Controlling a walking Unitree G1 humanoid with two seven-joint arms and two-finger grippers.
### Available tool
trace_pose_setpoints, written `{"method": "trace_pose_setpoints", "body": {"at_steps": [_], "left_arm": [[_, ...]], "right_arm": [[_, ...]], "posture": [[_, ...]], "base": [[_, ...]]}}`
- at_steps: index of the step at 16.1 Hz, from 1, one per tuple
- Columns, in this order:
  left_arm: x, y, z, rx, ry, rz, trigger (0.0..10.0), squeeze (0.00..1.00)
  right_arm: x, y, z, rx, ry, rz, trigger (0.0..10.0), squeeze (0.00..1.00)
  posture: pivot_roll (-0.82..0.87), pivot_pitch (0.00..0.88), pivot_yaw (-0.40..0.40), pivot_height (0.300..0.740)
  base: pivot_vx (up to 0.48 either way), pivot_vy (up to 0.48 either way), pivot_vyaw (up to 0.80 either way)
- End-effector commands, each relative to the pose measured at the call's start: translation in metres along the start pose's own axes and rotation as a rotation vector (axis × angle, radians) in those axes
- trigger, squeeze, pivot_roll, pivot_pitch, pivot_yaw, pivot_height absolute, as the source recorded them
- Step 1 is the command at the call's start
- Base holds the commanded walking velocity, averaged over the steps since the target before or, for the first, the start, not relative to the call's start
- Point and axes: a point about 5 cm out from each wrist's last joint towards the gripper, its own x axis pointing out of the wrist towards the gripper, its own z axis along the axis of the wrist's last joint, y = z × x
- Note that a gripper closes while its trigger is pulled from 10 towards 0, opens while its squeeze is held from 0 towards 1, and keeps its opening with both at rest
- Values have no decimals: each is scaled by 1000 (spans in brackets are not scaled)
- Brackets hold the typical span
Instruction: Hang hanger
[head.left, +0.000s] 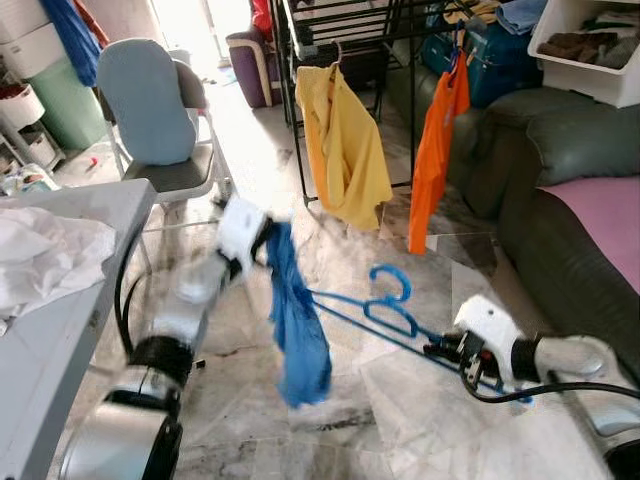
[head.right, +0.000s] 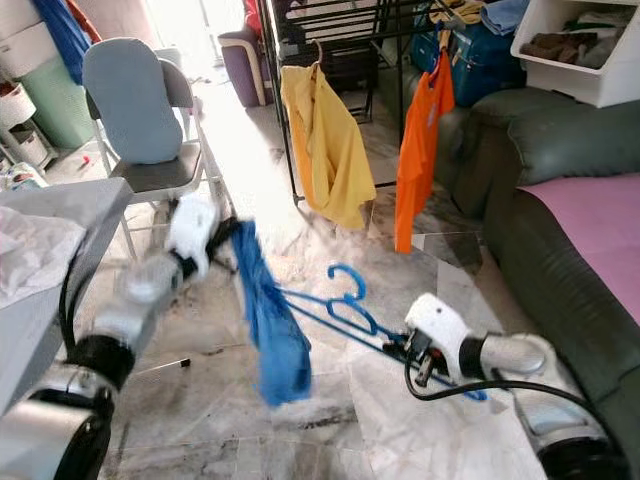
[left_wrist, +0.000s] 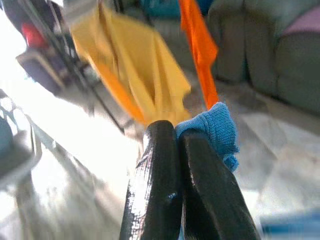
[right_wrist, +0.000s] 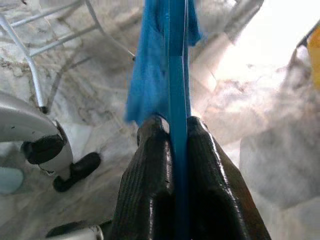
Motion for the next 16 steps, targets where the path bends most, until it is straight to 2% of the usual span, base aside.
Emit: {"method": "trace_pose_setpoints", "body": {"at_steps": [1, 8, 11, 16], "left_arm": [[3, 0, 9, -15, -41, 16, 10000, 0], [6, -19, 1, 64, -35, -78, 10000, 0], [3, -20, -9, 160, 3, -98, 10000, 0], [-1, -29, -23, 253, 59, -151, 10000, 0]], "right_arm": [[-2, 2, 15, -37, -42, 30, 10000, 0], [-12, -1, 27, -66, -47, 14, 10000, 0], [-13, -1, 30, -75, -61, -7, 10000, 0], [-15, -6, 35, -81, -75, -30, 10000, 0]], "posture": [[-147, 0, 116, 740], [-157, 0, 117, 740], [-161, 0, 125, 740], [-166, 0, 127, 740]], "base": [[0, 0, 0], [0, 0, 0], [0, 0, 0], [0, 0, 0]]}}
